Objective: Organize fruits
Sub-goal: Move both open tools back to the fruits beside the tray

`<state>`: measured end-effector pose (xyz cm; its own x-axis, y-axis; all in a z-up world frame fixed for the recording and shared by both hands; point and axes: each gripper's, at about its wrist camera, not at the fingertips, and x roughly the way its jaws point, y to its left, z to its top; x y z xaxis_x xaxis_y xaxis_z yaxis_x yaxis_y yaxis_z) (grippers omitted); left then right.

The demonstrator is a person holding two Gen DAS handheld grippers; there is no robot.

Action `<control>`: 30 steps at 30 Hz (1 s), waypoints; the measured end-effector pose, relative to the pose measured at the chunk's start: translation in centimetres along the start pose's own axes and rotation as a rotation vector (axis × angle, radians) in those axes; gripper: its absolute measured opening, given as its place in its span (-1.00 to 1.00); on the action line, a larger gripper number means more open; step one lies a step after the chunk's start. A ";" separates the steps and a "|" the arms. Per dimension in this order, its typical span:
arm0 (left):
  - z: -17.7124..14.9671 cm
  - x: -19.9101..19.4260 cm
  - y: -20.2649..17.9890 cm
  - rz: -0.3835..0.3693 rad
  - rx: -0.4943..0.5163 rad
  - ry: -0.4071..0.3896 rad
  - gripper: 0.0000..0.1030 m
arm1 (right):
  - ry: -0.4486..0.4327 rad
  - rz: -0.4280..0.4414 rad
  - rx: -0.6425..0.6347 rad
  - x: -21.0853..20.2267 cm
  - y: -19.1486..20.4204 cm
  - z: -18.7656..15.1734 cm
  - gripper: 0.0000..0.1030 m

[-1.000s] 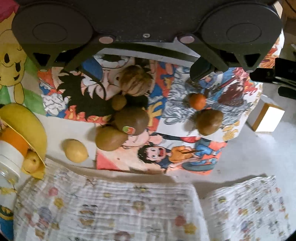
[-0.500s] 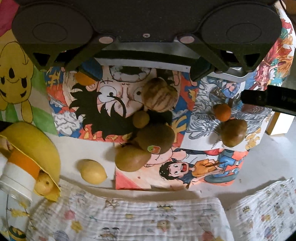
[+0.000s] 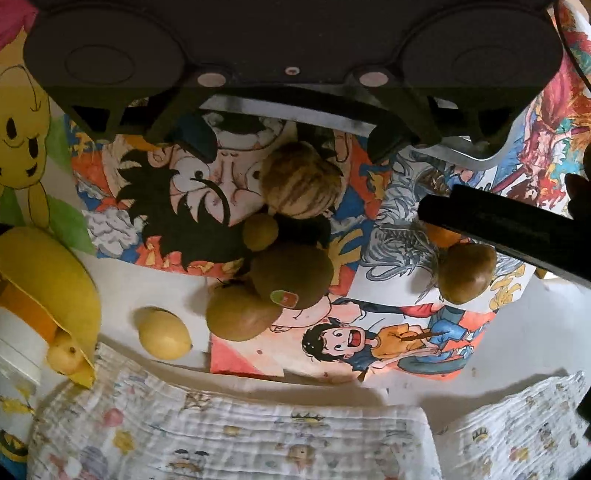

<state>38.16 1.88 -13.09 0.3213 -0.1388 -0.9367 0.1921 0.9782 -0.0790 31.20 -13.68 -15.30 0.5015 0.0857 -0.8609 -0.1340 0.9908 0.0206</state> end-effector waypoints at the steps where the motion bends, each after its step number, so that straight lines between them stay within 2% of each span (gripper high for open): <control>1: 0.0 0.2 0.0 -0.003 0.002 0.001 0.81 | 0.001 -0.002 -0.012 0.2 0.1 0.0 0.69; 5: 0.1 0.6 0.0 -0.013 0.016 -0.008 0.74 | -0.026 -0.029 -0.100 0.6 0.6 -0.1 0.67; 9: 0.4 1.0 0.0 -0.023 0.041 -0.004 0.58 | -0.050 -0.033 -0.186 0.9 0.8 0.4 0.63; 15: 0.4 1.6 0.0 -0.035 0.033 0.030 0.27 | -0.026 -0.023 -0.197 2.0 0.4 1.1 0.46; 21: 0.6 1.7 0.1 -0.029 0.006 0.020 0.27 | -0.018 0.002 -0.210 2.4 0.7 1.2 0.31; 27: 1.2 1.9 0.2 -0.042 -0.008 0.021 -0.01 | -0.008 0.024 -0.216 2.6 1.0 1.3 0.09; 30: 1.2 2.0 0.2 -0.037 -0.015 0.022 -0.08 | -0.008 0.026 -0.215 2.8 1.1 1.5 0.09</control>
<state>39.97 1.58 -14.51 0.2934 -0.1715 -0.9405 0.1896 0.9747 -0.1186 33.73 -12.21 -16.90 0.5026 0.1122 -0.8572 -0.3257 0.9431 -0.0675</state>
